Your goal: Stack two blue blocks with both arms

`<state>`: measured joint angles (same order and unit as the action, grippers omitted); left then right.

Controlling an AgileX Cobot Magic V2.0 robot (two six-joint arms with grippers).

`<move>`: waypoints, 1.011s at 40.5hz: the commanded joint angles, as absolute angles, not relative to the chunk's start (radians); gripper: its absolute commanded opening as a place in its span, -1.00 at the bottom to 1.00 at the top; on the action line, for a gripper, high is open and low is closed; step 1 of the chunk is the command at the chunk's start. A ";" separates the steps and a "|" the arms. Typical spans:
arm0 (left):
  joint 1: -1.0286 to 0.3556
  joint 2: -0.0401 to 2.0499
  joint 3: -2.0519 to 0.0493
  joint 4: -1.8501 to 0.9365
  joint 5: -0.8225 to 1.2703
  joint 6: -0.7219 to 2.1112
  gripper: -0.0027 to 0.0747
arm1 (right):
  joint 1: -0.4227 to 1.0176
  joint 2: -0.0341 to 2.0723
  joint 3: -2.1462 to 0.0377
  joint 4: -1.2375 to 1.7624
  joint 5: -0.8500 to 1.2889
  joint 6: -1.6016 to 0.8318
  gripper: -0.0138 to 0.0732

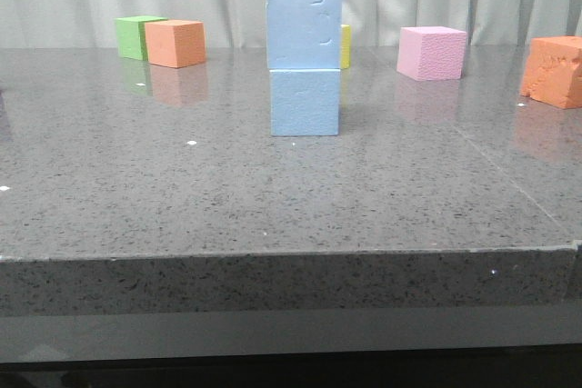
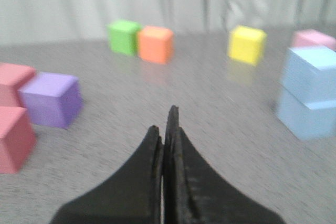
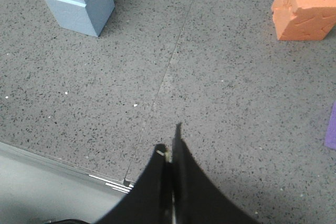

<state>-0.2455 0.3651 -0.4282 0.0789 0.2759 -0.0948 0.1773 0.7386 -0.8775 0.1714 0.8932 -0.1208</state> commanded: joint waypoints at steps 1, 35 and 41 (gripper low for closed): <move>-0.148 0.274 -0.316 0.081 0.010 -0.101 -0.98 | 0.169 0.734 -0.902 0.168 0.834 -0.121 -0.84; 0.005 -0.023 0.009 -0.012 0.033 -0.100 -0.98 | 0.169 0.734 -0.902 0.168 0.834 -0.121 -0.84; 0.005 -0.023 0.009 -0.012 0.033 -0.100 -0.98 | 0.169 0.734 -0.902 0.168 0.834 -0.121 -0.84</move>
